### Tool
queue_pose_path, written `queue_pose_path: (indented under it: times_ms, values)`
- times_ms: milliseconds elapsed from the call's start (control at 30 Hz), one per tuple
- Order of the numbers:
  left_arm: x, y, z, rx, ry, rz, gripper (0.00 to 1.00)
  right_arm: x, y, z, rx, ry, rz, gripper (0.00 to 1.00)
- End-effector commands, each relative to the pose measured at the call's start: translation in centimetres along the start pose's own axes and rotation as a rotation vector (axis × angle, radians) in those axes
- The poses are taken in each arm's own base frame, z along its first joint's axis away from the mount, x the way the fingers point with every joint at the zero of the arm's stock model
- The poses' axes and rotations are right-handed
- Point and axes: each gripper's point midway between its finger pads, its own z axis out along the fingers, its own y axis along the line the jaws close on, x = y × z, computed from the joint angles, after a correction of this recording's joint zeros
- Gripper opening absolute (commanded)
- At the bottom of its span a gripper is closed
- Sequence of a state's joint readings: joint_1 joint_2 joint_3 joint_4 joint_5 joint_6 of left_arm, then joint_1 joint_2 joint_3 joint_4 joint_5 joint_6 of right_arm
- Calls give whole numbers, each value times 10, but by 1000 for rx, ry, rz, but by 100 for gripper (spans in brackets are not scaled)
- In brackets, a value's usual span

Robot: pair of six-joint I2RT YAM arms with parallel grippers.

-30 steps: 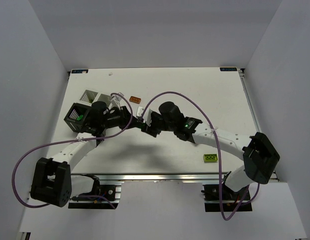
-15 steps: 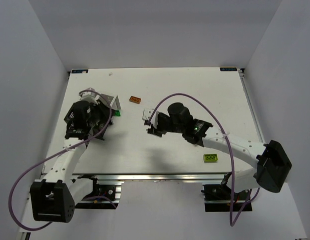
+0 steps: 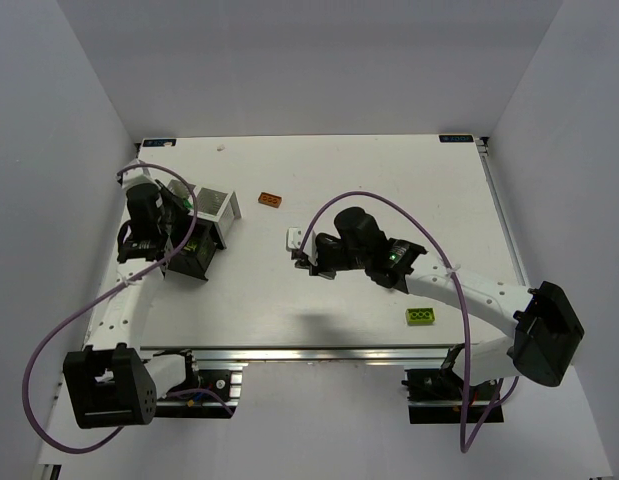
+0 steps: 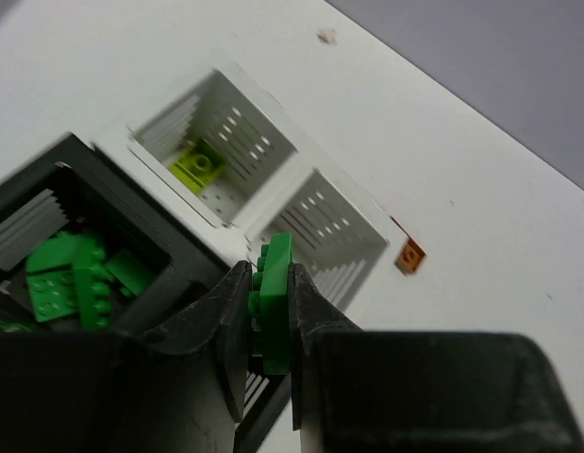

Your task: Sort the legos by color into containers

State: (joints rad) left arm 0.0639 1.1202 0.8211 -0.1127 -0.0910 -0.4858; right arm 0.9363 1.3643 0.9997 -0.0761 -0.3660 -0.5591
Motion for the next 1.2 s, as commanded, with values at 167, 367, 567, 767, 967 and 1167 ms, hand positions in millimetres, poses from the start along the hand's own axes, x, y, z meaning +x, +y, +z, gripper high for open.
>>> queue_pose_path:
  times_ms: [167,367,567,767,967,1167]
  values:
    - [-60,39,-7,-257,-208,65,0,-21,-6,-8,4,-61,-9,0]
    - [-47,56,1,-330,-168,94,0,-20,-7,-8,8,-59,-5,0]
    - [-30,77,17,-438,-89,96,0,-16,-7,-6,9,-53,3,0]
    - [-26,87,18,-475,-78,84,0,-17,-8,-7,9,-56,3,0]
    - [-21,94,17,-518,-66,76,0,-18,-10,-9,16,-63,6,0]
    - [-21,100,15,-573,-49,54,49,-16,-10,-9,13,-59,12,3]
